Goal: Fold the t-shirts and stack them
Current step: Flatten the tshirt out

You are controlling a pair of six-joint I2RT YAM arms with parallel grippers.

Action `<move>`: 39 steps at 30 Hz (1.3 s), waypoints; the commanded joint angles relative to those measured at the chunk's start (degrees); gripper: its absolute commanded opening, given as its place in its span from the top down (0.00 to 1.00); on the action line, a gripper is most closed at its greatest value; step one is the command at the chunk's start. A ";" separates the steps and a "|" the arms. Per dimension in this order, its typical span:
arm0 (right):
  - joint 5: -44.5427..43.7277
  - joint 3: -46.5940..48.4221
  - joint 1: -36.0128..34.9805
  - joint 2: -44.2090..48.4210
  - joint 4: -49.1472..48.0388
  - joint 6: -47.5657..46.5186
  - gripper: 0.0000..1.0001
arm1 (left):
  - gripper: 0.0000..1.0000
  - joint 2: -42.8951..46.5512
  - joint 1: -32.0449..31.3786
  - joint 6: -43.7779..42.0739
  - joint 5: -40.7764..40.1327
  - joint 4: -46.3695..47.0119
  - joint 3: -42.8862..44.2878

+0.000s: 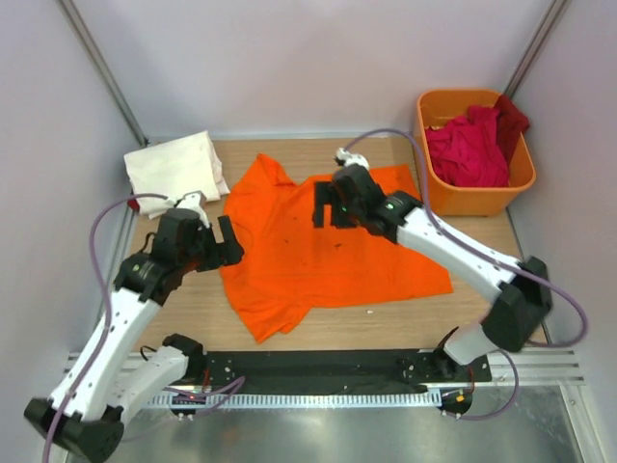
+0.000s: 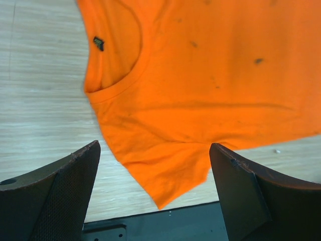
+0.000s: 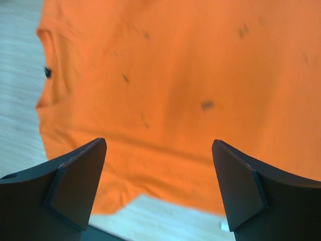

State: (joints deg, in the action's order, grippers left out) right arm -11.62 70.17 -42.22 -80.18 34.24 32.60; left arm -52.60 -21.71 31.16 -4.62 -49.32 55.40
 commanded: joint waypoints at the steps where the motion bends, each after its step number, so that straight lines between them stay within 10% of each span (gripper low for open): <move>1: -2.61 11.18 -0.50 -14.85 -2.77 -10.17 0.09 | 0.09 8.19 0.09 -1.63 4.27 0.88 -2.13; 13: -11.32 71.66 0.03 -61.30 -0.03 -22.84 0.42 | 0.09 27.02 0.09 0.39 -5.49 3.36 -6.79; 39: -12.38 74.85 1.79 -75.47 -19.91 -22.67 0.43 | 0.17 27.29 2.82 0.48 -4.34 2.83 -6.18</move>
State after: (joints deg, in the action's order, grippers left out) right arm -23.86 141.64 -40.51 -155.52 17.96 9.98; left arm -25.47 -19.38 31.46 -9.21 -48.29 48.56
